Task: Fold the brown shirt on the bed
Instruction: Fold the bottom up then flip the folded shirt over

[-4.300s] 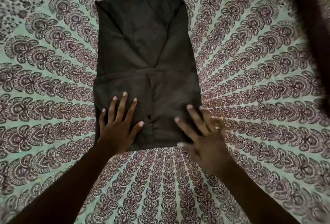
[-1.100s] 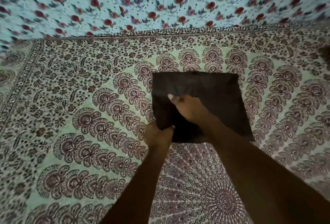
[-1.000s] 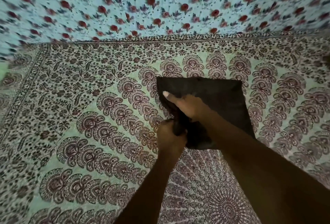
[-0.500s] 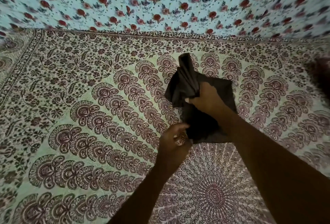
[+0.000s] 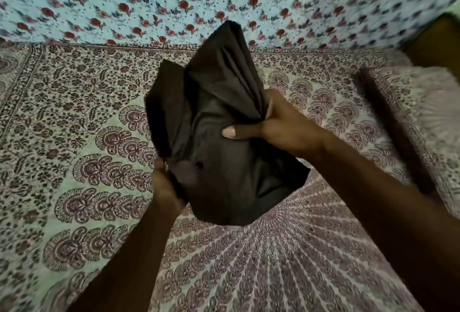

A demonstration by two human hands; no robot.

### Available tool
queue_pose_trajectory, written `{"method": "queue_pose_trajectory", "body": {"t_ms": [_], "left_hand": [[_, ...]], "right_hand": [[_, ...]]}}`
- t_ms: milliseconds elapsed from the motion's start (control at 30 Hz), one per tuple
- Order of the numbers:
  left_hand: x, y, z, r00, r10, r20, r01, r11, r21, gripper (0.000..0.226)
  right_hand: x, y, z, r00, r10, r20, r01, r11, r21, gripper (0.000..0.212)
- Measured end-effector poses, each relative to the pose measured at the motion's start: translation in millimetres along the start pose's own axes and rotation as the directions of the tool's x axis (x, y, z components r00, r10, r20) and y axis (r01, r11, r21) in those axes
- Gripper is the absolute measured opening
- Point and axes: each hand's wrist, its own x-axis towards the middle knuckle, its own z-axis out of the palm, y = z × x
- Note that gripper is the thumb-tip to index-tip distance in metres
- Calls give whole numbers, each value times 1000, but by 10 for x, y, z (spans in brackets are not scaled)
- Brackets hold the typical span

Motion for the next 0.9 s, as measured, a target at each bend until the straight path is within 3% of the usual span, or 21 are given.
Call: {"method": "queue_pose_trajectory", "body": {"t_ms": [100,300,367,433,533,700,900], "left_hand": [[-243,-45,-272,998,-51,28,53,994,-100,56],[-811,-70,-1098,999,-2,38,6,997,-83,51],[-1017,45,-1413,1000,10,23,-11,1000,23,53],[-1261,161,-1642,996,81,23,-84,970,229,42],[-1666,359,-2016,975,220,-17,-180,840,513,24],[-2219,599,-2716,942,333,-24,-204,631,749,17],[-2547,822,-3701,934,357,-24,-131,405,905,43]], "right_hand": [[-219,-28,271,998,-34,47,32,998,53,41],[-653,189,706,1000,10,-1,-9,993,116,35],[-846,302,873,998,58,-10,-57,992,114,32],[-1042,408,1053,992,121,-19,-118,985,124,31],[-1373,573,1418,987,159,-32,-153,978,142,30],[-1724,795,2166,983,177,57,-185,958,220,42],[-1794,1129,3181,964,243,105,-263,918,296,69]]}}
